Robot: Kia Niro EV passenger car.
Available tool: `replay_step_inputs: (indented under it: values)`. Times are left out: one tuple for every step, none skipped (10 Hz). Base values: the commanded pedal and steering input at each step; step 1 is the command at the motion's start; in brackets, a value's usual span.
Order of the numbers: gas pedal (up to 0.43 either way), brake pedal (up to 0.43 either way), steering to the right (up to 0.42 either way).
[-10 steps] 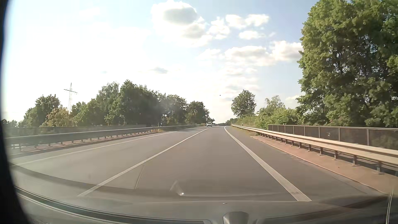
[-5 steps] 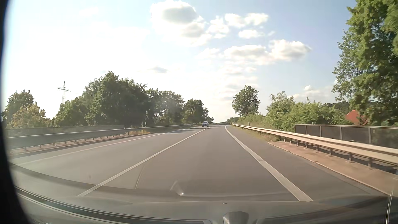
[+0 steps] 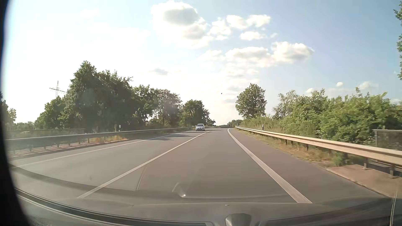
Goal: Follow the waypoints while adhering to traffic rules and regulations
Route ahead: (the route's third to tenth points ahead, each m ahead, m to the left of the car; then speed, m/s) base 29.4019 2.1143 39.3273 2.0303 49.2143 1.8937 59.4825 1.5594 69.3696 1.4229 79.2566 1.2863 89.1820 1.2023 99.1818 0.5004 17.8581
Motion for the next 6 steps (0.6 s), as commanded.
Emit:
replay_step_inputs:
  values:
    - [0.209,0.006,0.004]
    - [0.209,0.006,0.004]
    - [0.209,0.006,0.004]
    - [0.209,0.006,0.003]
    - [0.209,0.006,0.004]
    - [0.209,0.006,0.003]
